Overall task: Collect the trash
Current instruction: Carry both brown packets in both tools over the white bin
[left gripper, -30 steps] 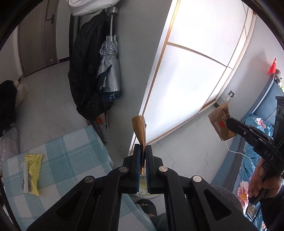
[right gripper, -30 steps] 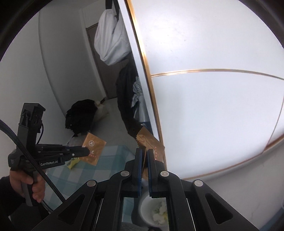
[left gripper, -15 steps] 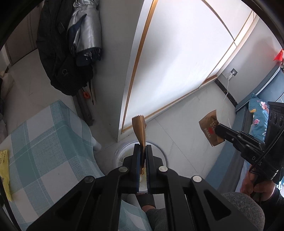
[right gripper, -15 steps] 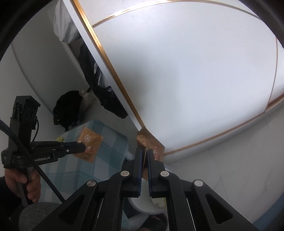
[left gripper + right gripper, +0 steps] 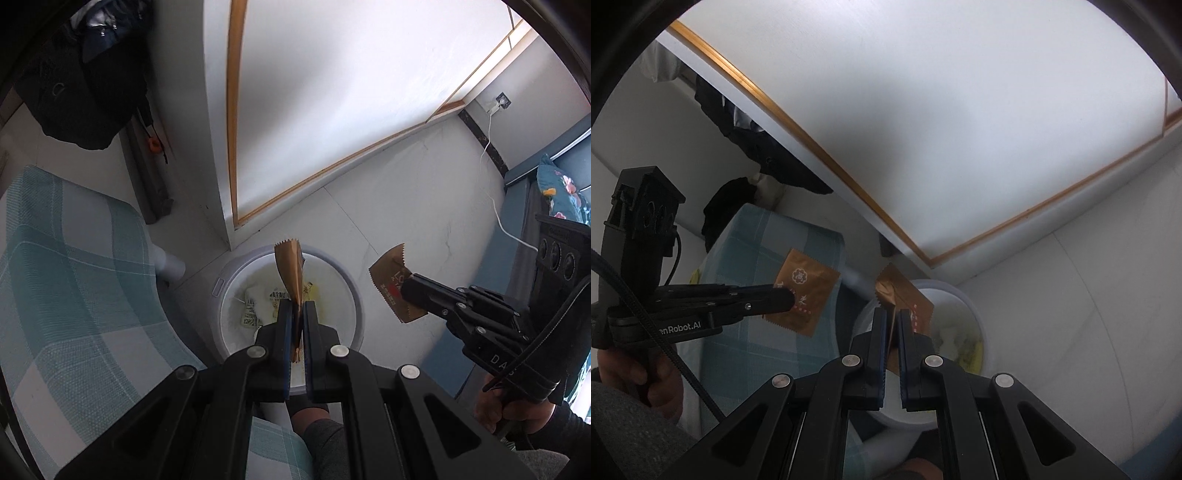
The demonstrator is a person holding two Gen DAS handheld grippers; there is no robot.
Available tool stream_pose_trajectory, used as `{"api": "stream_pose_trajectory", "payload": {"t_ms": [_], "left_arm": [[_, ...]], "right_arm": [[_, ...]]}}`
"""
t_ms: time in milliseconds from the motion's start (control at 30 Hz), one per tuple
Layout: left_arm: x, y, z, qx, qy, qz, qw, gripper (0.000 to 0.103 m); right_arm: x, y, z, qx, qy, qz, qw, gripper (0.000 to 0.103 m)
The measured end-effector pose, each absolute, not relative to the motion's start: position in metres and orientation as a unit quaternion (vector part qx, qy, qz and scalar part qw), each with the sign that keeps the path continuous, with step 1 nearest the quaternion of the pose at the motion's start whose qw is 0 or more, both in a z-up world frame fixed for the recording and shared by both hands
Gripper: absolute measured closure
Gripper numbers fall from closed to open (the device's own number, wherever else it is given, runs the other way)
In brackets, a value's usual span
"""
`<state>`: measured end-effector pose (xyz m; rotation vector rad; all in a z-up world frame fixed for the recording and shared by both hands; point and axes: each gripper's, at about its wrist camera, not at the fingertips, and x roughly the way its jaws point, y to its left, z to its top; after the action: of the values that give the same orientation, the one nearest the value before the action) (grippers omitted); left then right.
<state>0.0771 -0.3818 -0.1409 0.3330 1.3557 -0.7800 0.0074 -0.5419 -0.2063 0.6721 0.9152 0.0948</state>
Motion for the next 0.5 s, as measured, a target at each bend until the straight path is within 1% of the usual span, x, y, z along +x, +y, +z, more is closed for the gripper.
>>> {"api": "stream_pose_trajectory", "payload": {"t_ms": [167,267,433,500], "left_arm": [[0.082,-0.391,-0.157,0.168,0.63,-0.351,0.673,0.101],[0.086,-0.396,-0.169,0.175,0.657,-0.336,0.652,0.101],[0.089,-0.405,-0.183,0.193,0.688,-0.31,0.627,0.101],[0.092,-0.406,-0.185,0.199,0.696,-0.306,0.619,0.101]], "right_arm": [[0.013,-0.542,-0.239,0.354,0.447,0.066,0.819,0.098],[0.017,-0.538,-0.258,0.371,0.455,0.076,0.806,0.098],[0.024,-0.532,-0.294,0.397,0.485,0.082,0.775,0.098],[0.024,-0.53,-0.301,0.401,0.491,0.081,0.769,0.094]]}}
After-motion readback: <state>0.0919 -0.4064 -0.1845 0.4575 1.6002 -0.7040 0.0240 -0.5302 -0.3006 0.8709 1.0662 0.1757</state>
